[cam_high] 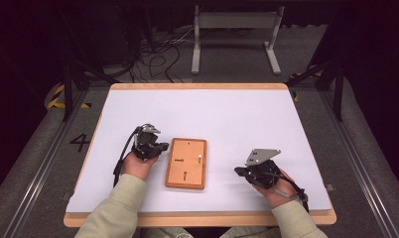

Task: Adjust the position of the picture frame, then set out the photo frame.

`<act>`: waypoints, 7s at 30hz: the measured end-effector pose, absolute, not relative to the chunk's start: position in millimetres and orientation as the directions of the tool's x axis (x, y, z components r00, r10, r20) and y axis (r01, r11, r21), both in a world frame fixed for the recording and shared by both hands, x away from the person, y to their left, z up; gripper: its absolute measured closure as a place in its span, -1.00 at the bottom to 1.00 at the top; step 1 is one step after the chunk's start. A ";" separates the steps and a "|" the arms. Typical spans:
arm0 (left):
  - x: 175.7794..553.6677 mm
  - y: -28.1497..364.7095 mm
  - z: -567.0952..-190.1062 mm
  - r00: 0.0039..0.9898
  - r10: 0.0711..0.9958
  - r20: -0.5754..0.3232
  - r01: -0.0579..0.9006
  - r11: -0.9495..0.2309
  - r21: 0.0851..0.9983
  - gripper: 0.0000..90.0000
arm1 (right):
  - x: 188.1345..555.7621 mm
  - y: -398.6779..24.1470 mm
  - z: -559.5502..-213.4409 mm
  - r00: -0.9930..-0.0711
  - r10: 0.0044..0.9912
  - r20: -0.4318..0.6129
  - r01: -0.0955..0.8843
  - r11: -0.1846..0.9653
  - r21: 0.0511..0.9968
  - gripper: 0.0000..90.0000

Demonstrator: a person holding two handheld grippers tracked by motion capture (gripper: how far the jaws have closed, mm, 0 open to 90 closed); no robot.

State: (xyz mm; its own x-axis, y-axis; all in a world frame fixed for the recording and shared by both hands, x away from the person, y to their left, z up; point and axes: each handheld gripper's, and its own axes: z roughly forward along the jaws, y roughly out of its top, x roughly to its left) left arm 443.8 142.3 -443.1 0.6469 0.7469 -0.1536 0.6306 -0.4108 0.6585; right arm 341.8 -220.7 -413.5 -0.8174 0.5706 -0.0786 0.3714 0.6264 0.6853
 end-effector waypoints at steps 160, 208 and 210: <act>392.8 110.5 -423.0 0.867 0.443 -0.227 0.397 -0.341 0.852 0.04 | 348.6 -264.0 -410.5 -0.747 0.663 -0.036 0.426 0.520 0.740 0.97; 396.1 61.2 -450.2 0.900 0.428 0.087 0.199 -0.579 0.790 0.87 | 347.3 -266.4 -416.0 -0.746 0.666 -0.020 0.441 0.516 0.734 0.95; 394.6 61.1 -450.5 0.900 0.424 0.102 0.186 -0.584 0.790 0.87 | 347.3 -266.2 -415.8 -0.747 0.665 -0.021 0.439 0.517 0.735 0.95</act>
